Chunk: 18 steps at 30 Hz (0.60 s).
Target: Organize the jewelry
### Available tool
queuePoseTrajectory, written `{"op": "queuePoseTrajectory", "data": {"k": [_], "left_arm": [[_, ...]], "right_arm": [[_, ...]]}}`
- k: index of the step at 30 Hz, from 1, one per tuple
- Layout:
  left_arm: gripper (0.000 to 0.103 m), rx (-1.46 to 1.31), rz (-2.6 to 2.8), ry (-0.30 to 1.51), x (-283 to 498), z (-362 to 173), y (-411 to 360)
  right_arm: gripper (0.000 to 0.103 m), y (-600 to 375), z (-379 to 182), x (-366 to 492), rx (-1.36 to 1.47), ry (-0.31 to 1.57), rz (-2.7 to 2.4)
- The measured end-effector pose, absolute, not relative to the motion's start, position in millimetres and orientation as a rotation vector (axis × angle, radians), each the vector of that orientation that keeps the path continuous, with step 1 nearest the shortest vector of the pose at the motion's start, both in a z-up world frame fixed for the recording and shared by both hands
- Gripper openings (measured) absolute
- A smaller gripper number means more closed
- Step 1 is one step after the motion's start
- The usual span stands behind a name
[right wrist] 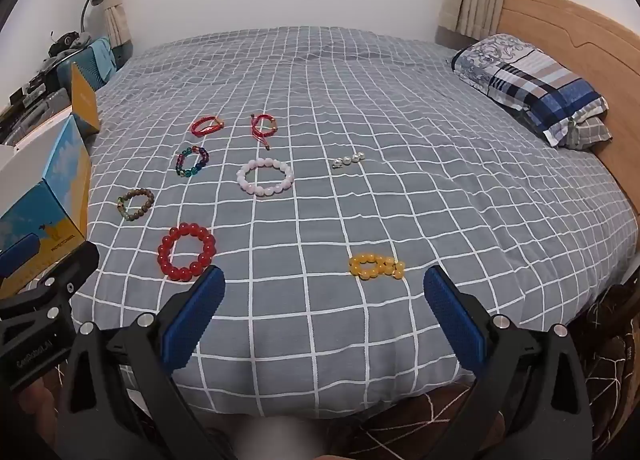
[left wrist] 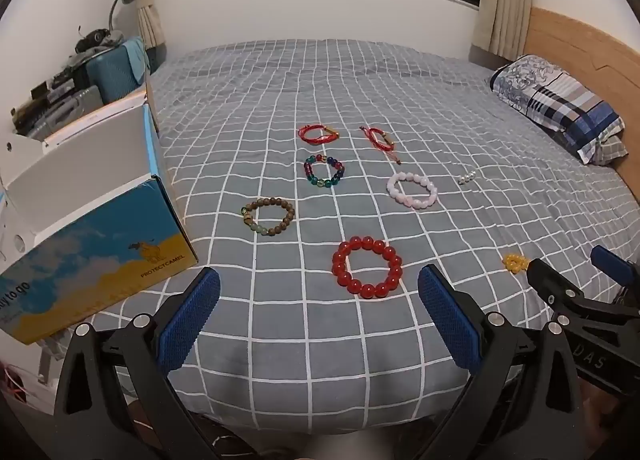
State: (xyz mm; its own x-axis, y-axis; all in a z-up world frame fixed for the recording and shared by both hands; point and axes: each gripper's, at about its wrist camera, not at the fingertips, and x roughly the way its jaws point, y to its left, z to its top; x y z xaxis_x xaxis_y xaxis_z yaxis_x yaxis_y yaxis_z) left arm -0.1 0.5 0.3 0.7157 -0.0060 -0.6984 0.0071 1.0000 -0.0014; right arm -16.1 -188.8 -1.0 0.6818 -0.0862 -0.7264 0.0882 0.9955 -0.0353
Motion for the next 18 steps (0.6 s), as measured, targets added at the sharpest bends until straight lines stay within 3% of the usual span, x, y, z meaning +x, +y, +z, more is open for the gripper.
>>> {"op": "queuePoseTrajectory", "data": {"k": [18], "left_arm": [[0.097, 0.007, -0.014, 0.778, 0.8, -4.6, -4.2]], "right_arm": [[0.096, -186.0, 1.3, -17.5, -0.002, 0.790, -0.096]]}}
